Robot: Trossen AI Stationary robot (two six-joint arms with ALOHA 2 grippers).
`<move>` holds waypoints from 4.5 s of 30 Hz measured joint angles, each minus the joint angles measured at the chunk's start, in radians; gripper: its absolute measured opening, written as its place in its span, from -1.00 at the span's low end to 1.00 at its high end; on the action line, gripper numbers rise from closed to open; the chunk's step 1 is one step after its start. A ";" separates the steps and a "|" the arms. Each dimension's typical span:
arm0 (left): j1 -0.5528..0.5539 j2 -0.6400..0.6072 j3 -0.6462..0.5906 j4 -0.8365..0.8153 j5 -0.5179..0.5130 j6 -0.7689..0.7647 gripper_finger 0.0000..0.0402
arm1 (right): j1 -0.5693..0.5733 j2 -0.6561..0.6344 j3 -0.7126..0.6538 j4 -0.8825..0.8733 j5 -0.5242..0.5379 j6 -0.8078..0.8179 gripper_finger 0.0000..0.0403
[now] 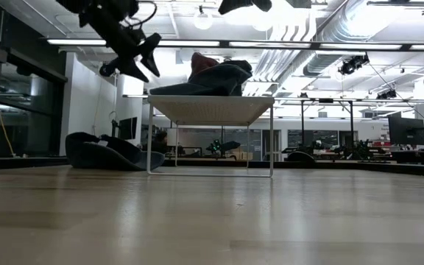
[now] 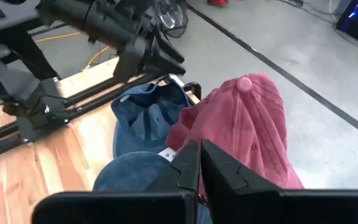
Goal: Pick & Place hat
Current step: Stack the red cap on top of the other red cap on the shelf
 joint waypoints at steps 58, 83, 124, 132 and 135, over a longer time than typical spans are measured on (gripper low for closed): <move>0.173 0.363 0.005 0.351 0.894 -0.130 -1.00 | -0.199 0.217 0.000 0.055 -0.168 0.235 -1.00; 0.087 0.362 0.121 0.348 0.967 -0.182 -1.00 | -0.192 0.310 0.000 0.099 -0.312 0.233 -1.00; 0.216 0.360 0.121 0.249 1.137 -0.094 -0.72 | -0.198 0.215 0.000 0.076 -0.319 0.182 -1.00; 0.280 0.360 0.121 0.141 1.199 -0.021 -0.62 | -0.198 0.215 0.000 0.076 -0.318 0.176 -1.00; 0.301 0.359 0.121 0.096 1.204 0.009 -0.62 | -0.198 0.212 0.000 0.076 -0.317 0.174 -1.00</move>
